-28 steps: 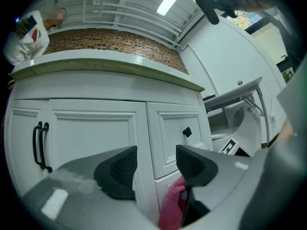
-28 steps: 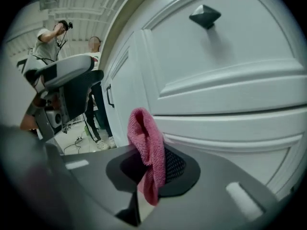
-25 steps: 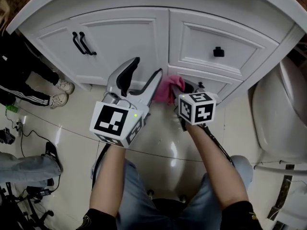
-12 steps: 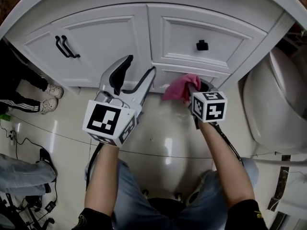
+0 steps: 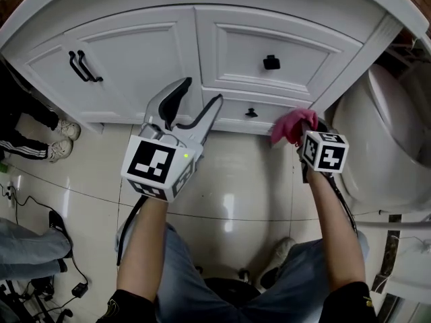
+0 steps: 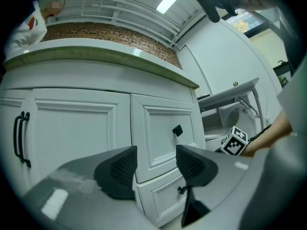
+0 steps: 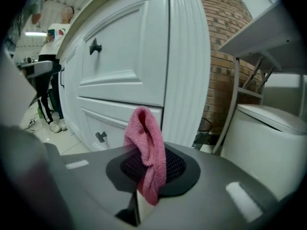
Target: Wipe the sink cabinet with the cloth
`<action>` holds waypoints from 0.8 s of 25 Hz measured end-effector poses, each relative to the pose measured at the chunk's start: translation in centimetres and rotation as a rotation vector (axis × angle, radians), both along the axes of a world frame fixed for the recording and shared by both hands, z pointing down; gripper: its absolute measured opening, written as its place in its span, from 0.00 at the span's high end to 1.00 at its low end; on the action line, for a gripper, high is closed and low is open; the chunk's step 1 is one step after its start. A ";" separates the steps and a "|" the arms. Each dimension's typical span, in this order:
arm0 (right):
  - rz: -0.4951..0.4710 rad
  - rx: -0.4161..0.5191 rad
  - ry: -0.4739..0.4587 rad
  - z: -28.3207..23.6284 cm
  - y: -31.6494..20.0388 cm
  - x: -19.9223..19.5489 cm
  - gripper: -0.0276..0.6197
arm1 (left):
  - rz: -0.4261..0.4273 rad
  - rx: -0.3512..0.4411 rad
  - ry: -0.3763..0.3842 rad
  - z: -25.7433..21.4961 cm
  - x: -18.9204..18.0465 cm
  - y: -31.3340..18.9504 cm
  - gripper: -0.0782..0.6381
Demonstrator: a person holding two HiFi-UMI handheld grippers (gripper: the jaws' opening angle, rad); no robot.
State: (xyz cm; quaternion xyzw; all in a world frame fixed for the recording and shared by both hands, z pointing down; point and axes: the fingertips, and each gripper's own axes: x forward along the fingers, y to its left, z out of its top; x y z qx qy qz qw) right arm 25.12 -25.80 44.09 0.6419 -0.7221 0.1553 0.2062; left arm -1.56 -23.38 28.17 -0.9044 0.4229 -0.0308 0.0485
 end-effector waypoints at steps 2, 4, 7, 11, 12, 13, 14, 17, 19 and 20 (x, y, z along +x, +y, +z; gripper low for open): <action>0.005 0.003 0.003 -0.2 0.1 0.0 0.90 | 0.002 0.002 0.006 -0.1 0.2 0.0 0.54; -0.040 0.008 -0.017 0.0 0.2 -1.9 0.90 | 0.003 0.002 0.007 -0.1 0.3 0.0 0.54; -0.188 0.022 -0.061 0.2 0.2 -7.4 0.90 | -0.003 -0.003 0.002 0.1 0.1 -0.2 0.54; -0.385 0.059 -0.115 -0.2 0.1 -15.5 0.90 | -0.021 -0.004 -0.001 0.0 -0.7 -0.3 0.54; -0.417 0.061 -0.134 -0.1 0.1 -17.2 0.90 | -0.027 -0.004 -0.002 0.0 -1.0 -0.4 0.54; -0.440 0.058 -0.153 0.1 0.0 -18.7 0.90 | -0.032 -0.004 -0.005 0.0 -1.2 -0.4 0.54; -0.454 0.053 -0.171 0.4 -0.2 -20.0 0.90 | -0.036 -0.003 -0.008 0.0 -1.5 -0.5 0.54; -0.480 0.039 -0.211 1.5 -0.9 -22.9 0.90 | -0.050 -0.003 -0.011 -0.1 -2.3 -0.5 0.54; -0.503 0.038 -0.219 2.2 -1.1 -24.1 0.90 | -0.061 -0.001 -0.011 -0.5 -2.9 -0.3 0.54; -0.515 0.040 -0.217 2.4 -1.2 -24.5 0.90 | -0.065 0.004 -0.015 -0.7 -3.1 -0.2 0.54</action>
